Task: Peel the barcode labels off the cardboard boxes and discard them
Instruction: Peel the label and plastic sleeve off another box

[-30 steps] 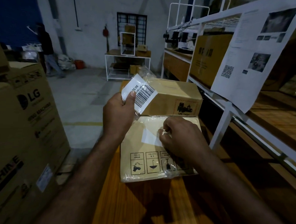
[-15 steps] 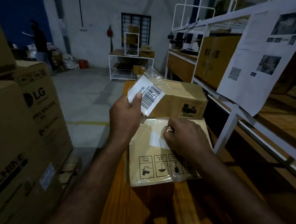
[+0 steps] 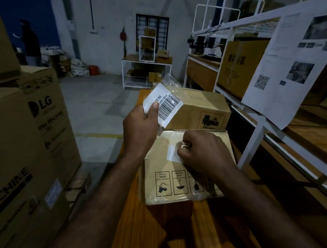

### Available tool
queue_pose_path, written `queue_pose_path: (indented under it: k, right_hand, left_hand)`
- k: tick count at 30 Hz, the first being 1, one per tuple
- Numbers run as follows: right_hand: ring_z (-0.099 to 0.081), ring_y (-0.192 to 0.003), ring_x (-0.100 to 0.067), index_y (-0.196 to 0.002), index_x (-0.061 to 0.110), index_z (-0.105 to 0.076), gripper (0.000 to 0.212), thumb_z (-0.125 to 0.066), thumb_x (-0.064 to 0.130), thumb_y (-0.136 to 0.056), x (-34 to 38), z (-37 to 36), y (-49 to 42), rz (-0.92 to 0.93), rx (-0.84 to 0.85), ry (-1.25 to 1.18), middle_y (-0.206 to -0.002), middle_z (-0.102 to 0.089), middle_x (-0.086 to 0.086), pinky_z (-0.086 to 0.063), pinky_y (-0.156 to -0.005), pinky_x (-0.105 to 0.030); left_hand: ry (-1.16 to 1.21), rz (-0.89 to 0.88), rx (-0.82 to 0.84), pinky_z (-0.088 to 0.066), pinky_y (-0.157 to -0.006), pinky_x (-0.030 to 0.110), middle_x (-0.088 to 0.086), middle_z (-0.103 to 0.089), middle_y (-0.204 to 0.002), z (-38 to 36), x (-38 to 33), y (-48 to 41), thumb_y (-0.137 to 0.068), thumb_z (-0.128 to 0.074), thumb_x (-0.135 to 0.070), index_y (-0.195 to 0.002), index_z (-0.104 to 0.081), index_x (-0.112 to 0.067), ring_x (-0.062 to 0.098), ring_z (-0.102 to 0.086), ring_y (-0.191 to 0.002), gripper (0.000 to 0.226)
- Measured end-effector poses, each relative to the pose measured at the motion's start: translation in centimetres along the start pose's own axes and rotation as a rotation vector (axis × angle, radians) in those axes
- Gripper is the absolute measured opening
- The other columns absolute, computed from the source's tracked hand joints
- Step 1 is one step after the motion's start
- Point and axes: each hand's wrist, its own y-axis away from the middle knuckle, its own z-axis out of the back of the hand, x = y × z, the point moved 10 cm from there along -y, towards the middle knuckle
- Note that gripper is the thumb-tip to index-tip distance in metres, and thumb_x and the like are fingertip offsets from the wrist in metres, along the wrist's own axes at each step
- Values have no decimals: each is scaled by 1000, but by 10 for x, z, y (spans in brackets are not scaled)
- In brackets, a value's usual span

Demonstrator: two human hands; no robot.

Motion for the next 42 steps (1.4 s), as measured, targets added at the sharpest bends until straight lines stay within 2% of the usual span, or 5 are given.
queue_pose_path:
  k: [7, 21, 26, 34, 42]
  right_hand:
    - [-53, -74, -11, -83, 24, -59, 16, -64, 39, -84, -3, 1, 6, 55, 124, -144, -80, -58, 9, -47, -65, -33]
    - [-59, -78, -11, -84, 25, -58, 11, -65, 34, -84, -5, -6, 5, 20, 168, -180, -83, -60, 7, -55, -70, -42]
    - [-54, -77, -16, -87, 27, -54, 8, -58, 34, -86, 1, -7, 2, 34, 131, -68, -81, -58, 7, -46, -66, -32]
    - [-62, -69, -10, -80, 26, -61, 12, -66, 35, -86, -17, -5, 8, -27, 185, -343, -77, -64, 4, -56, -65, -43]
    - [-57, -68, -10, -83, 22, -58, 12, -57, 29, -92, -15, -4, 0, -43, -8, -200, -73, -58, 6, -50, -61, -32]
  left_hand:
    - [33, -5, 12, -45, -46, 7, -12, -67, -82, -2, 0, 0, -100, -54, -39, -99, -68, -11, -13, -65, -63, 31]
    - [44, -8, 18, -62, -60, 30, 0, -75, -97, -4, 5, -3, -100, -54, -42, -106, -68, -10, 10, -73, -74, 35]
    - [44, 5, 27, -62, -62, 32, -1, -75, -97, -5, 6, -5, -99, -54, -42, -105, -68, -11, 10, -73, -77, 35]
    - [23, 8, 11, -54, -52, 17, -3, -74, -90, -6, 8, -6, -100, -54, -41, -102, -70, -11, 10, -72, -69, 34]
    - [37, 0, 34, -56, -57, 19, -4, -74, -90, -8, 12, -14, -100, -55, -40, -102, -70, -11, 6, -71, -74, 33]
